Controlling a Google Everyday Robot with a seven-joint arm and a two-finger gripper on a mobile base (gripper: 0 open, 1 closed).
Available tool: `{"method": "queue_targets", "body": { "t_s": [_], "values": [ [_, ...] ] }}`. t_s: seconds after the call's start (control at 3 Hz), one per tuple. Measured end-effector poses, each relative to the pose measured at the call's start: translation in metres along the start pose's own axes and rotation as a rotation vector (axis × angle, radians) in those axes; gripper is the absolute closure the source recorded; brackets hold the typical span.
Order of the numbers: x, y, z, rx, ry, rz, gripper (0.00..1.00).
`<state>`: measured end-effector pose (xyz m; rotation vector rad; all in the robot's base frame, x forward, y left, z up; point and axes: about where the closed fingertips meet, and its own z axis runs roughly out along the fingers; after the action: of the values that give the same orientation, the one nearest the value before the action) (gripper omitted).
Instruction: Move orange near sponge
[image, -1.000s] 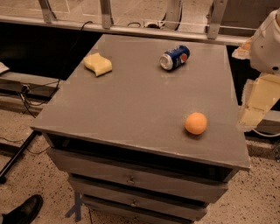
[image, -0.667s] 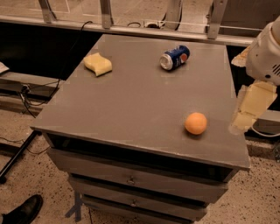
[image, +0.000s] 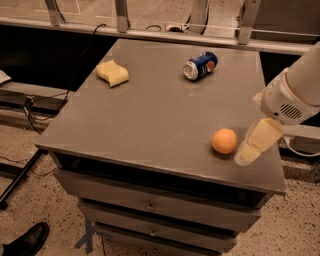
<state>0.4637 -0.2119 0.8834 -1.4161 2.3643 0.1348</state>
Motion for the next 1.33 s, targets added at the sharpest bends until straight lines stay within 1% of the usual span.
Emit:
{"method": "queue_targets", "body": {
  "t_s": [0.33, 0.67, 1.0, 1.33],
  "values": [
    [-0.008, 0.004, 0.027, -0.032, -0.056, 0.046, 0.0],
    [-0.016, 0.011, 0.044, -0.062, -0.099, 0.077, 0.15],
    [-0.024, 0.019, 0.049, -0.076, -0.125, 0.089, 0.39],
    [-0.031, 0.018, 0.042, -0.065, -0.15, 0.091, 0.62]
  ]
}}
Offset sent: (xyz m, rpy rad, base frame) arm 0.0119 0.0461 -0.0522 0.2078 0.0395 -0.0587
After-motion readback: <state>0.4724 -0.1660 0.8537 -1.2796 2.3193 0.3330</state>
